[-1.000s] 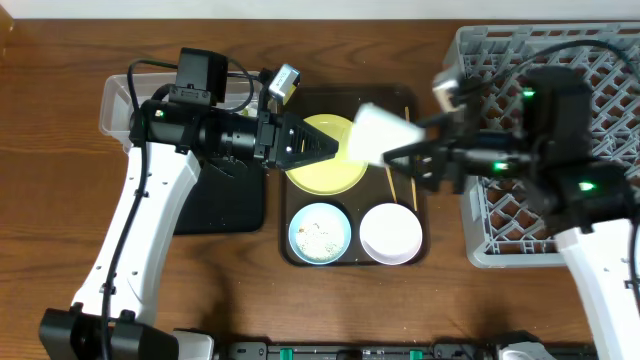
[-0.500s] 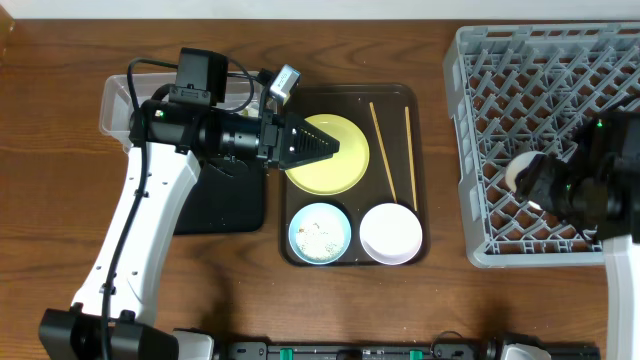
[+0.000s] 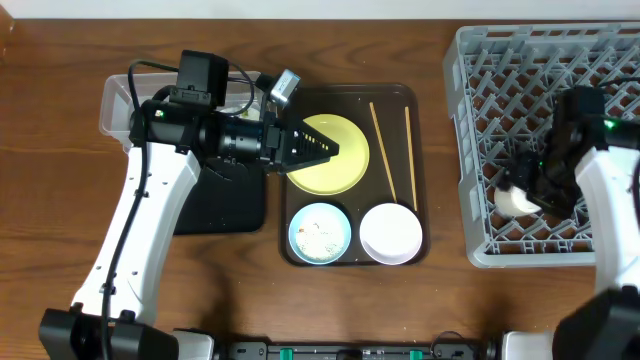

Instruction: Sort waste into correct bins and load items into the dishwasher rack

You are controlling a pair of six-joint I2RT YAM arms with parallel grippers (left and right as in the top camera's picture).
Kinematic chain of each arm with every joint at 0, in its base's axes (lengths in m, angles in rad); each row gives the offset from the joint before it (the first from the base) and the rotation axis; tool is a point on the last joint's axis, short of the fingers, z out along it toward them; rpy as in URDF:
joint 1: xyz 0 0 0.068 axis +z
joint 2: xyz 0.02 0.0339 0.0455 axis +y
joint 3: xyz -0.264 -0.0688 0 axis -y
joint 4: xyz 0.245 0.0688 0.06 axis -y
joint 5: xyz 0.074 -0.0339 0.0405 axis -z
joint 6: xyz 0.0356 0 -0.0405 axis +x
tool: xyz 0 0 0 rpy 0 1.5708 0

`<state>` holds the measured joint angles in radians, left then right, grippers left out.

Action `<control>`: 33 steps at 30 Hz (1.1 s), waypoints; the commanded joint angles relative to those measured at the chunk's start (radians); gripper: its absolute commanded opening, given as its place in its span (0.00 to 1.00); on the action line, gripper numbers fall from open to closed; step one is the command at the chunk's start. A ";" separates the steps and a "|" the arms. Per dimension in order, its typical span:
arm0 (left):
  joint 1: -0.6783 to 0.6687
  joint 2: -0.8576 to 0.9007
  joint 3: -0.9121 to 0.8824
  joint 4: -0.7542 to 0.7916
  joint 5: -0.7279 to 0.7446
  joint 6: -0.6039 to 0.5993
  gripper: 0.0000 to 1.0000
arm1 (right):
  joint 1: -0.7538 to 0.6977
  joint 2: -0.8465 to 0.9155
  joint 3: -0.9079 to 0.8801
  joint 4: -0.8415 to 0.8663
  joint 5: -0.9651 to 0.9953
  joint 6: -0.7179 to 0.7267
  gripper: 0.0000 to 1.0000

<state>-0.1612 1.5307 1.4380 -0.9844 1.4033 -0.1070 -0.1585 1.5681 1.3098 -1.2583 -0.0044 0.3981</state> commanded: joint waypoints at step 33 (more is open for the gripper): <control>-0.531 0.085 -0.196 0.121 -1.326 -0.474 0.50 | 0.016 -0.388 0.018 0.042 -0.292 -0.126 0.99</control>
<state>-0.6868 1.6234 1.2255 -0.8783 0.1345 -0.5327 -0.1581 1.1843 1.3155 -1.2118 -0.2848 0.2874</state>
